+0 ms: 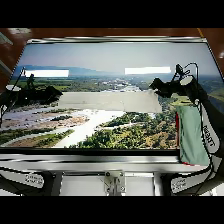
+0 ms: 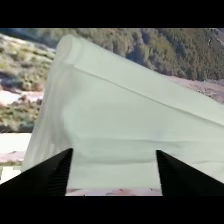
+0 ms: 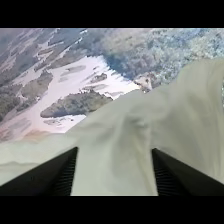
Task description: Fold the shirts.
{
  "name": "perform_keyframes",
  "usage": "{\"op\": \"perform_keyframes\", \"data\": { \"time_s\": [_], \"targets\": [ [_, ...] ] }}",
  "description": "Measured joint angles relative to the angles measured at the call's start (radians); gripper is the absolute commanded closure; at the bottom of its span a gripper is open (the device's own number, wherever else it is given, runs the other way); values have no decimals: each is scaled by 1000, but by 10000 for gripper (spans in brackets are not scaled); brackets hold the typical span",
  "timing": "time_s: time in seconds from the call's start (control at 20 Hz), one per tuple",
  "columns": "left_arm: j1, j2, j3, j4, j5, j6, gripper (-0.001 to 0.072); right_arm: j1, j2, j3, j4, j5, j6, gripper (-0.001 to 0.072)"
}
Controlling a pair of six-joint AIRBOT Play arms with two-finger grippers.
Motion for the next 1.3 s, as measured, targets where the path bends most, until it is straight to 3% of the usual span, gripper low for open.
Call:
{"op": "perform_keyframes", "data": {
  "time_s": [0.2, 0.3, 0.55, 1.0, 1.05, 1.1, 1.15, 1.2, 1.3],
  "targets": [
    [18, -3, 41, 1, -66, -5, 41, -11, 11, 0, -71, 45, -70, 76],
    [33, -3, 80, 2, -123, -5, 43, -24, 12, 0, -142, 107, -85, 14],
    [49, 12, 179, 1, -262, -5, 60, -57, 1, 1, -245, 219, -104, 14],
    [10, 37, 224, 0, -369, 2, 61, -65, -103, 2, -60, 267, -117, 26],
    [2, 37, 225, 0, -370, 3, 63, -66, -115, 3, -30, 267, -116, 78],
    [-7, 38, 225, -1, -377, 3, 71, -64, -125, 3, -8, 272, -121, 344],
    [-16, 38, 226, -1, -380, 3, 133, -64, -134, 0, 4, 278, -126, 604],
    [-22, 38, 226, -1, -381, 4, 234, -64, -137, -1, 1, 293, -132, 636],
    [-39, 39, 226, 0, -383, 5, 669, -71, -117, 0, 19, 317, -151, 639]
  ]
}}
